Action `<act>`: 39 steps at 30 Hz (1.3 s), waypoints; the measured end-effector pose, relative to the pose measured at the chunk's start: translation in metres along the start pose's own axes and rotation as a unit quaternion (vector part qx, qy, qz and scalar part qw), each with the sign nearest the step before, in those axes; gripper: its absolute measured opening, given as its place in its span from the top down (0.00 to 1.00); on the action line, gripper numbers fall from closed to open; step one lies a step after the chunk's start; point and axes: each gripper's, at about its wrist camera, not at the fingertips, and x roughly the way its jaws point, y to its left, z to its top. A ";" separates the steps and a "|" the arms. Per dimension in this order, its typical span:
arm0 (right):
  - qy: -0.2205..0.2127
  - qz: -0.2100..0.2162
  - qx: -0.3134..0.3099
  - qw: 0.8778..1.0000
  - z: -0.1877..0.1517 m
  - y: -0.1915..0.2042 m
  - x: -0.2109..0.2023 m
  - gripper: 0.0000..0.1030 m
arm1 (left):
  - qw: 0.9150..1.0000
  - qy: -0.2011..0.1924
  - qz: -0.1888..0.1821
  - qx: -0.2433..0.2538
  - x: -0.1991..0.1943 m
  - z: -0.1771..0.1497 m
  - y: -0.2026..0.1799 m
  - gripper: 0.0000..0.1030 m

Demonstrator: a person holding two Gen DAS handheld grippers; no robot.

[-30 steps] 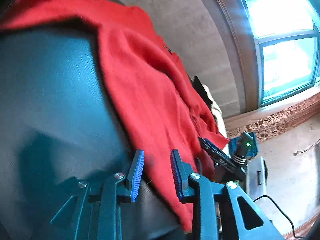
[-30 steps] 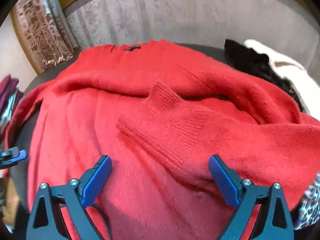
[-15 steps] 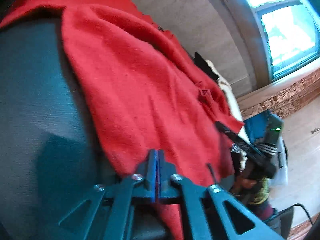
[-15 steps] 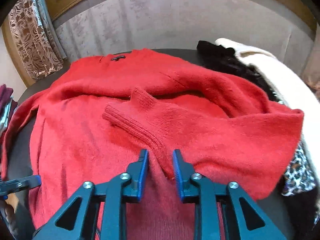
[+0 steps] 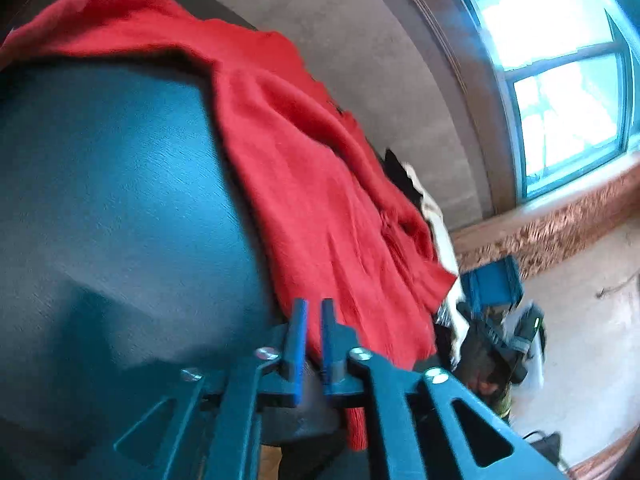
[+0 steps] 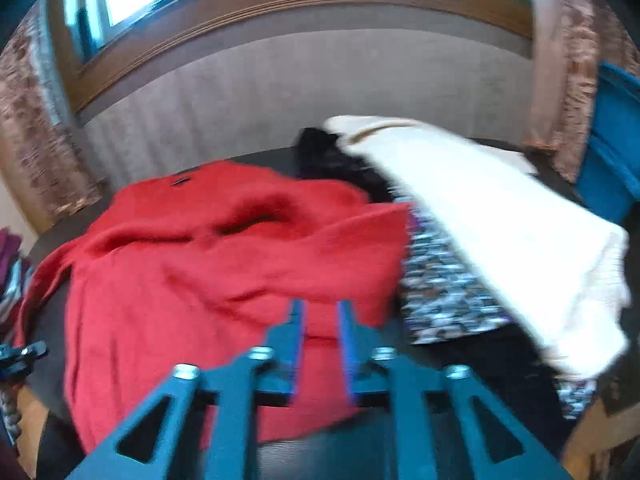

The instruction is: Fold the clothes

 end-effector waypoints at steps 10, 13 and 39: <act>0.041 0.050 -0.115 0.991 0.021 0.111 0.089 0.29 | 0.997 0.045 0.042 0.035 0.060 -0.011 -0.043 0.66; 0.059 0.038 -0.134 0.989 0.024 0.120 0.113 0.29 | 0.996 0.042 0.053 0.054 0.070 -0.007 -0.050 0.60; -0.126 -0.255 0.126 0.950 0.036 -0.119 -0.087 0.33 | 0.986 -0.014 0.120 0.112 -0.023 0.037 0.008 1.00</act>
